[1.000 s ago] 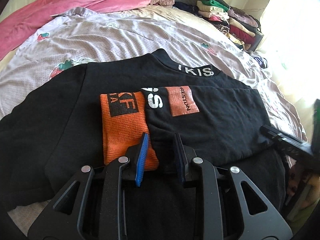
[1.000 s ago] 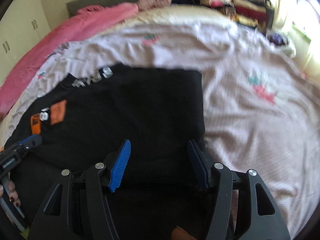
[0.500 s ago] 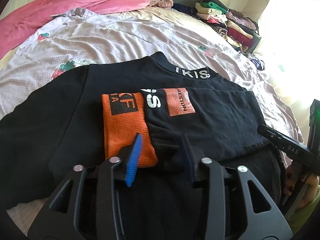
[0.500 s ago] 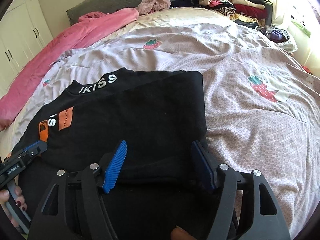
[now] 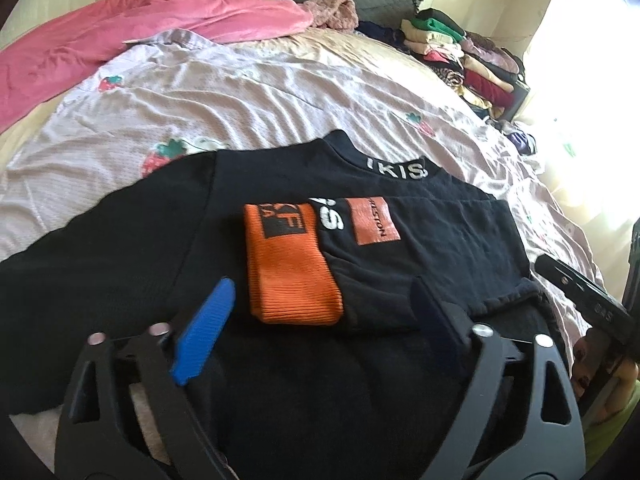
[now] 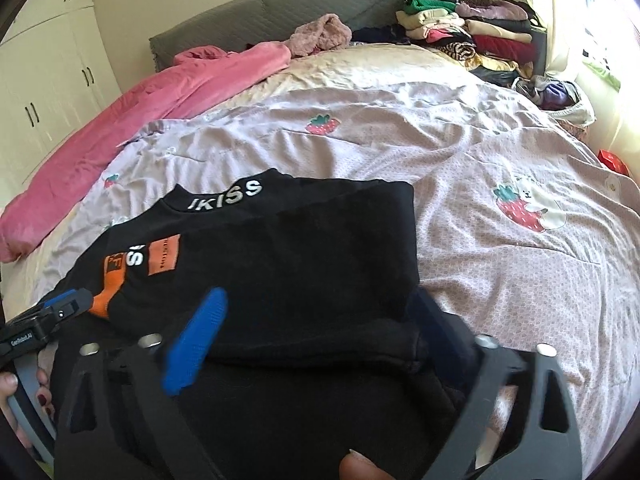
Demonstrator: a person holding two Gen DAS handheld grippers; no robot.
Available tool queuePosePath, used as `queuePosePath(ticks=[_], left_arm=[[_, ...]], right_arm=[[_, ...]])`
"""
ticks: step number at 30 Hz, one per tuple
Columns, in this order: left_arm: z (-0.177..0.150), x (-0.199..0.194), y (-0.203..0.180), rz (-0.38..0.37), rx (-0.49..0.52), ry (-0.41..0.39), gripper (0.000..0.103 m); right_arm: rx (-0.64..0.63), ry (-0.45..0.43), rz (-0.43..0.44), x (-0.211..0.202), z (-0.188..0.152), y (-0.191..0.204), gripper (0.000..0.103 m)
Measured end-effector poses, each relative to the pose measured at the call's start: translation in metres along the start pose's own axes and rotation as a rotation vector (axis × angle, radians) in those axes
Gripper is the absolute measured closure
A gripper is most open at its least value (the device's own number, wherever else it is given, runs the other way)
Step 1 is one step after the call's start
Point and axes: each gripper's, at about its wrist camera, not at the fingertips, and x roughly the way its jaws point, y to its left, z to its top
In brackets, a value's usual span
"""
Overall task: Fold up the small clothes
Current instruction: 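Move the left tool to the orange cuff of the other sleeve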
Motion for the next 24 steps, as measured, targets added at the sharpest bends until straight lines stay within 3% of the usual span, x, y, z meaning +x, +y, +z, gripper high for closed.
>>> queuePosePath(ticks=[6,9,24], left_arm=[[0.001,-0.021,0.003,0.019,0.011,-0.031,0.017],[0.001,-0.031,0.006,0.030,0.014,-0.044,0.011],[-0.006,-0.075,0.034,0.057,-0.020,-0.102,0.010]], right_arm=[[-0.036,-0.035,0.033,-0.017,-0.001,0.018,0.005],[-0.054,-0.059,0.044,-0.029,0.000,0.028,0.005],[-0.110,-0.135,0.134,-0.082,0.002,0.077,0.005]])
